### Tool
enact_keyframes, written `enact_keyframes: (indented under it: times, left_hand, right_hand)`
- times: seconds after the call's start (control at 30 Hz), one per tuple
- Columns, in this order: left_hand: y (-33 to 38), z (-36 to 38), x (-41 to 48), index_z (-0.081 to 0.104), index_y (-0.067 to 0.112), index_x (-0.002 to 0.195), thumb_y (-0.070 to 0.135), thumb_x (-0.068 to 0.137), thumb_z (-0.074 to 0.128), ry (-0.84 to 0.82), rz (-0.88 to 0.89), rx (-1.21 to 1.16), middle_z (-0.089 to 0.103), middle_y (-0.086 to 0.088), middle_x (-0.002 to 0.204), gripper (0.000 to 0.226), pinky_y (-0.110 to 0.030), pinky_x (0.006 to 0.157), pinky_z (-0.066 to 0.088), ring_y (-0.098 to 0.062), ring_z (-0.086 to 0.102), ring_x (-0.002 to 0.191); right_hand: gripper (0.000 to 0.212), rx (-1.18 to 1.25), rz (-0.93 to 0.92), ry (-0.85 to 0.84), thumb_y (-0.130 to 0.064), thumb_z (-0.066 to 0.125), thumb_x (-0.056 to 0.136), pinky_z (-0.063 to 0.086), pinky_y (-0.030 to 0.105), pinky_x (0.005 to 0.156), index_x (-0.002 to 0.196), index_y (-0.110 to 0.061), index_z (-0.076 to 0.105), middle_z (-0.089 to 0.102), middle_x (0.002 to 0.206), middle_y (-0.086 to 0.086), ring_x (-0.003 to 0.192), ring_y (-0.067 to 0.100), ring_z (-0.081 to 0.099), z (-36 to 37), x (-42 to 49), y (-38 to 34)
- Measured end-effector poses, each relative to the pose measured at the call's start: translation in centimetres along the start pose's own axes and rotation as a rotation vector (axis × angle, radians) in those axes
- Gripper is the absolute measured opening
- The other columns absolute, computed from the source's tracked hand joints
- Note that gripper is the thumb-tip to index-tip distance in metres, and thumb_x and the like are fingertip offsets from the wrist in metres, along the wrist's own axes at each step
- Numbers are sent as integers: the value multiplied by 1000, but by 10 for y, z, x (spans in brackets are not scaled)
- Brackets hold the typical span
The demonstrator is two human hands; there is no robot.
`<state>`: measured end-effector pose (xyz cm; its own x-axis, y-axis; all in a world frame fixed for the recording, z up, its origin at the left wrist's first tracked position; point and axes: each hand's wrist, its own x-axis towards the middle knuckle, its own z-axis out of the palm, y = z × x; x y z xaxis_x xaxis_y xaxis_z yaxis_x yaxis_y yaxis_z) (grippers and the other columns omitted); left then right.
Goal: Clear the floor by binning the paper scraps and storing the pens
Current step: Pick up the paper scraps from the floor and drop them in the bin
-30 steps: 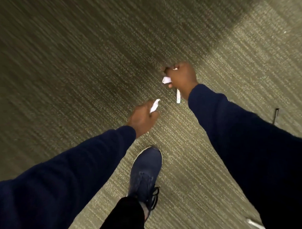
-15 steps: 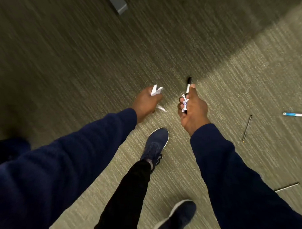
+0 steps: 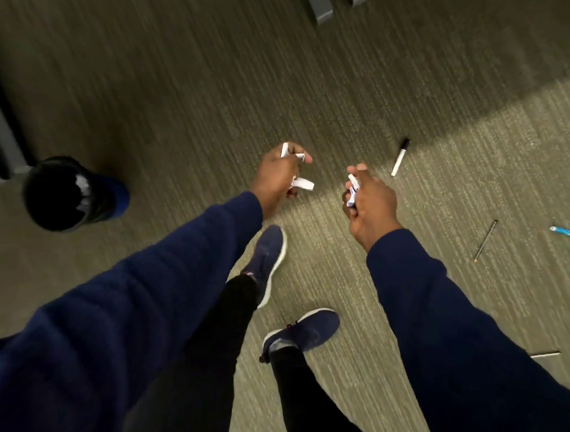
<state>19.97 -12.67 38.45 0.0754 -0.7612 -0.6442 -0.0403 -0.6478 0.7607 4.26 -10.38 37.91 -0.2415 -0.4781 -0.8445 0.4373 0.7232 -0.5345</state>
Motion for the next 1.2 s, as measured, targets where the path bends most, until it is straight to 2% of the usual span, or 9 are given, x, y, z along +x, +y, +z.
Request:
enact_keyframes:
  times: [0.2,0.6,0.7,0.77,0.83,0.9,1.03,1.1,1.2]
  left_hand:
    - [-26,-99,-10,55,12,74,-7,92,36,177,-121,-290,60,-8,66,33,-30,45,51,-27,67,62]
    - [-79,-381,28,51,18,66,14,93,48,551,-298,-535,44,3,51,27,-16,38,22,-10,35,37]
    - [-90,-461,32,58,20,80,34,98,51,645,-284,-614,58,-1,73,23,-27,63,43,-15,53,59]
    - [-105,-510,36,65,15,119,46,98,53,641,-305,-640,68,-13,118,39,-41,97,52,-28,67,105]
    - [-120,-548,37,55,15,140,57,96,51,603,-301,-757,57,-13,143,61,-49,112,41,-35,55,130]
    - [-135,-578,40,61,19,131,66,96,40,525,-285,-747,60,-6,137,63,-49,111,42,-32,56,128]
    - [-164,-613,51,56,24,137,67,97,28,486,-290,-753,66,-2,127,65,-36,83,50,-20,64,105]
    - [-172,-623,59,49,20,143,66,97,33,488,-290,-863,61,-5,134,66,-36,72,49,-22,63,108]
    - [-182,-632,74,45,16,144,72,92,39,406,-308,-1019,56,-14,140,76,-55,99,50,-37,58,124]
  right_hand:
    - [27,-33,53,-46,-37,63,97,30,18,35,92,-12,72,57,68,-2,39,4,43,64,-33,44]
    - [33,-363,207,-178,-40,54,100,24,17,34,77,-16,62,56,69,-5,32,4,37,338,-42,189]
    - [33,-442,215,-229,-31,52,100,23,12,30,70,-16,58,52,63,-2,24,3,37,416,-52,235]
    - [35,-490,214,-277,-30,52,101,24,9,29,70,-16,56,54,64,-1,23,2,41,460,-56,263]
    - [34,-562,210,-335,-32,49,103,28,11,30,79,-13,63,60,78,2,34,5,49,498,-59,289]
    - [41,-649,148,-431,-31,44,105,36,20,42,115,3,64,60,100,14,52,8,46,529,-60,314]
    - [50,-779,140,-563,-30,38,107,37,24,55,142,5,47,49,145,30,61,11,41,569,-61,355]
    - [53,-770,166,-546,-42,38,106,41,27,53,141,-4,50,58,139,21,69,15,50,585,-66,368]
    - [56,-521,330,-586,-53,32,106,60,34,73,133,-10,56,72,117,8,95,18,70,607,-66,382]
